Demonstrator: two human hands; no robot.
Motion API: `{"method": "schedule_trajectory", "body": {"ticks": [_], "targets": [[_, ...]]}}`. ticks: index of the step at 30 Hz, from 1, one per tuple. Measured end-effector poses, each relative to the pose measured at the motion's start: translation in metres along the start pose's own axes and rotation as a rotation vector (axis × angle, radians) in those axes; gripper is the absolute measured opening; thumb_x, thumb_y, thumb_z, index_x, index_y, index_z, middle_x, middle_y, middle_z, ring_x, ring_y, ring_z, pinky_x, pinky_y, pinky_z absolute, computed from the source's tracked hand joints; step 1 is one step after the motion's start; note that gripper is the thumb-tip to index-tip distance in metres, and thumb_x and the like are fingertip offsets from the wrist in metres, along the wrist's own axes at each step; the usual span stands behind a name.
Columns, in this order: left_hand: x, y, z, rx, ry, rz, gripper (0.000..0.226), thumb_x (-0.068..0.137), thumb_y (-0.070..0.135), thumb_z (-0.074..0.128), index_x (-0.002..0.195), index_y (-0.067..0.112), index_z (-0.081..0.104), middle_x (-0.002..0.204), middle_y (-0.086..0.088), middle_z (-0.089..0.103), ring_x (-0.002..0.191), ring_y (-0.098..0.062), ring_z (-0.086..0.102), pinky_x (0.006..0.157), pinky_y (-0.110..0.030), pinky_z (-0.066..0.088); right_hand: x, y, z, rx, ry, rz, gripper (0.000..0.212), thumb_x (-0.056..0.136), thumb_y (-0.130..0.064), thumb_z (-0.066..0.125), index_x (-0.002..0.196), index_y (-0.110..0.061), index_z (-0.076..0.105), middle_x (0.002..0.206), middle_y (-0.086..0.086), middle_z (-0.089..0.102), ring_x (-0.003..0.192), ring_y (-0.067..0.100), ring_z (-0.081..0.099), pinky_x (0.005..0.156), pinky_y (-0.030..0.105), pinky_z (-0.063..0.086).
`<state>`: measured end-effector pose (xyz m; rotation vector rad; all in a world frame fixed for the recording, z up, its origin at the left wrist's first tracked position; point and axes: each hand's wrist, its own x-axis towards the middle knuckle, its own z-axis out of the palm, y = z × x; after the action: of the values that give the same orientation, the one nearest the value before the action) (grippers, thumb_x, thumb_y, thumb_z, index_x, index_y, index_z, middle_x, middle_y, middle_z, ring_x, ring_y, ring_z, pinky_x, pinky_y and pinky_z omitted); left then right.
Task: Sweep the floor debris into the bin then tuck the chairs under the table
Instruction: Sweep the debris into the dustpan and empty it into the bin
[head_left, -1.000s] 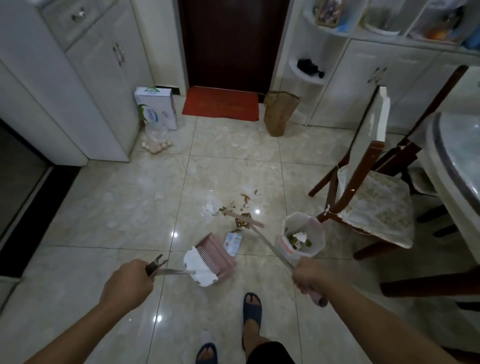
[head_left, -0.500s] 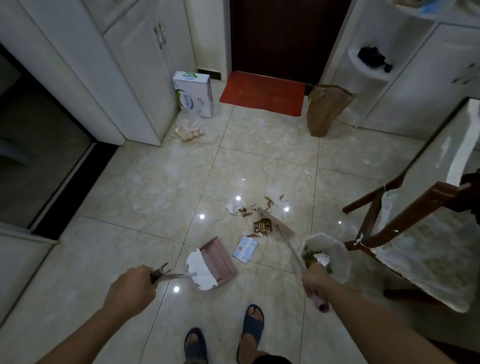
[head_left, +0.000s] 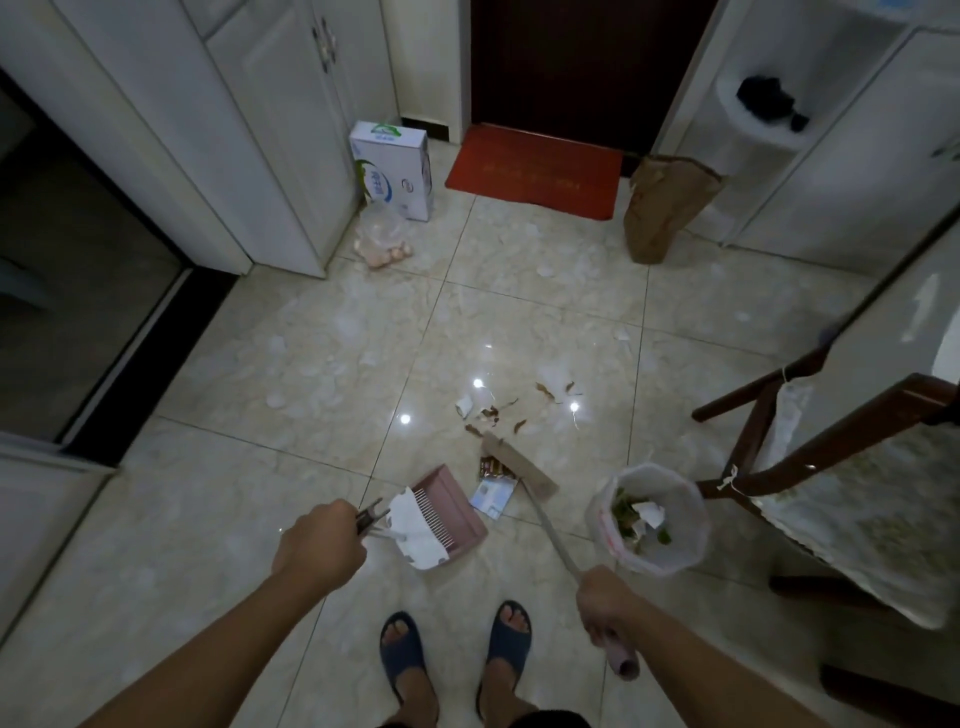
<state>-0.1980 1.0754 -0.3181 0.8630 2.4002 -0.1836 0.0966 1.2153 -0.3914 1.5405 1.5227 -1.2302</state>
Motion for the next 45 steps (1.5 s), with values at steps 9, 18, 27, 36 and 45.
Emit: {"method": "schedule_trajectory", "body": {"ticks": [9,18,27,36,45], "targets": [[0.004,-0.011,-0.006,-0.022,-0.003,0.04,0.008,0.088,0.023,0.061,0.093,0.017,0.06,0.079,0.004,0.059,0.07,-0.014,0.059,0.061,-0.024,0.046,-0.04,-0.007,0.028,0.187,-0.162,0.107,0.018,0.087,0.003,0.042,0.076,-0.007,0.052,0.049,0.007,0.043,0.037,0.014,0.04,0.041,0.022,0.033],[0.0,-0.017,-0.008,-0.019,-0.013,0.061,0.009,0.087,0.022,0.061,0.094,0.016,0.061,0.077,0.003,0.056,0.069,-0.015,0.058,0.059,-0.024,0.043,-0.085,-0.017,-0.011,0.28,-0.065,0.047,0.036,0.089,0.003,0.033,0.11,0.0,0.063,0.049,0.005,0.04,0.039,0.013,0.035,0.04,0.018,0.028],[0.0,-0.02,-0.011,-0.023,-0.051,0.059,0.015,0.087,0.02,0.062,0.101,0.014,0.061,0.094,-0.002,0.067,0.074,-0.016,0.058,0.065,-0.024,0.046,-0.064,-0.071,-0.066,-0.066,0.057,-0.133,0.026,0.091,0.007,0.042,0.105,-0.003,0.063,0.066,0.012,0.055,0.05,0.017,0.051,0.045,0.027,0.042],[0.005,-0.017,-0.006,0.006,-0.058,0.045,0.021,0.089,0.022,0.06,0.107,0.013,0.062,0.104,-0.004,0.068,0.091,-0.019,0.067,0.068,-0.024,0.045,0.031,-0.163,-0.076,-0.186,0.192,-0.151,0.03,0.086,0.006,0.047,0.113,0.006,0.059,0.085,0.022,0.061,0.062,0.027,0.058,0.045,0.027,0.046],[0.004,-0.024,0.001,0.036,-0.079,0.011,0.013,0.089,0.019,0.056,0.101,0.017,0.06,0.095,-0.002,0.065,0.074,-0.017,0.057,0.068,-0.026,0.047,0.065,-0.186,-0.041,-0.431,0.198,-0.149,0.032,0.097,-0.012,0.044,0.128,-0.002,0.045,0.123,0.018,0.056,0.089,0.025,0.055,0.069,0.029,0.048]]}}
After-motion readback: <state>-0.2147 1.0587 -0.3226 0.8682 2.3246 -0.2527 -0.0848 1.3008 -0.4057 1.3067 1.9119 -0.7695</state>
